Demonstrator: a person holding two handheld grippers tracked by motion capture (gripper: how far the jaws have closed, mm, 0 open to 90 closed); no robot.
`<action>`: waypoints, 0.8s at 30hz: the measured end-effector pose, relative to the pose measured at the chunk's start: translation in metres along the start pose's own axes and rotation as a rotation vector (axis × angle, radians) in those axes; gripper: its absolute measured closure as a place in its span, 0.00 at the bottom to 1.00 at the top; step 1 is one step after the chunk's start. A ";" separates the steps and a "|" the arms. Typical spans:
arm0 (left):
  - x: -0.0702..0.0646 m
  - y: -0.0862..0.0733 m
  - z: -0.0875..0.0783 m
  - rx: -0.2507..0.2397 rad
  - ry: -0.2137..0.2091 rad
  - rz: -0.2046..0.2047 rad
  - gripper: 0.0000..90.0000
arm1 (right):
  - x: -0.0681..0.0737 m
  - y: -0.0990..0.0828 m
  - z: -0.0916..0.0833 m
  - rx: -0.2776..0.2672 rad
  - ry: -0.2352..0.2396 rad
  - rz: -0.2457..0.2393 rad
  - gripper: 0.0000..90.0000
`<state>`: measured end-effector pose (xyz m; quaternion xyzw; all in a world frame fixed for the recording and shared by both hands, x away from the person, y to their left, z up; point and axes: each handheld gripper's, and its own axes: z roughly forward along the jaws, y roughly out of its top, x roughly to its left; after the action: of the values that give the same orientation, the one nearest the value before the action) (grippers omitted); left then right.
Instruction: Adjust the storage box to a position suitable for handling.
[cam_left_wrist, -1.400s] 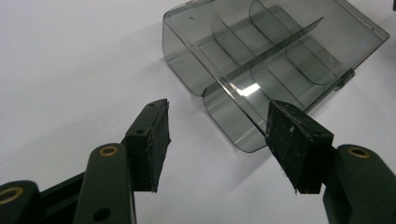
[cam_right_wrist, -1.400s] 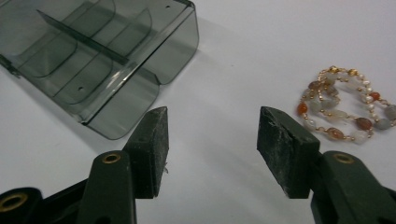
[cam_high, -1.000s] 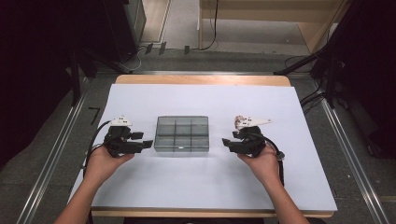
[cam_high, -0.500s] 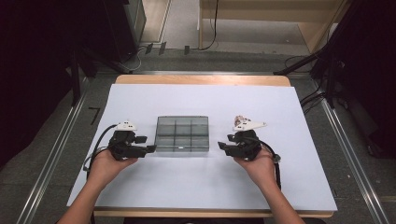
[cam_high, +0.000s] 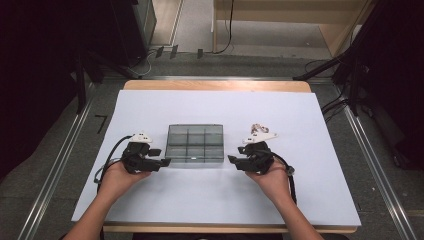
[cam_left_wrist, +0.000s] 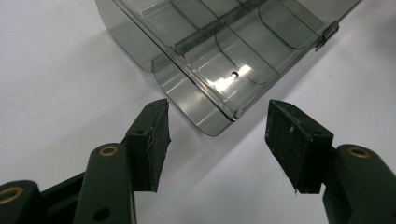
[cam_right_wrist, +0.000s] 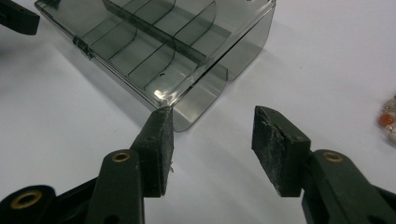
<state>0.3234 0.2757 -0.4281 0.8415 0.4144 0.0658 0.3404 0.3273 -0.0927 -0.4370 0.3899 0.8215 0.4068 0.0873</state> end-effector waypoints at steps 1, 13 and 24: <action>0.000 0.000 0.000 -0.005 -0.002 -0.001 0.45 | 0.001 0.000 0.001 0.002 -0.001 -0.003 0.55; 0.000 -0.001 0.006 0.003 -0.003 0.007 0.47 | 0.008 -0.001 0.011 0.028 0.026 -0.029 0.57; -0.002 -0.001 0.011 0.007 0.000 0.013 0.48 | 0.014 -0.002 0.023 0.047 0.047 -0.038 0.62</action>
<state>0.3254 0.2687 -0.4364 0.8453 0.4093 0.0663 0.3369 0.3270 -0.0695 -0.4513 0.3665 0.8400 0.3945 0.0665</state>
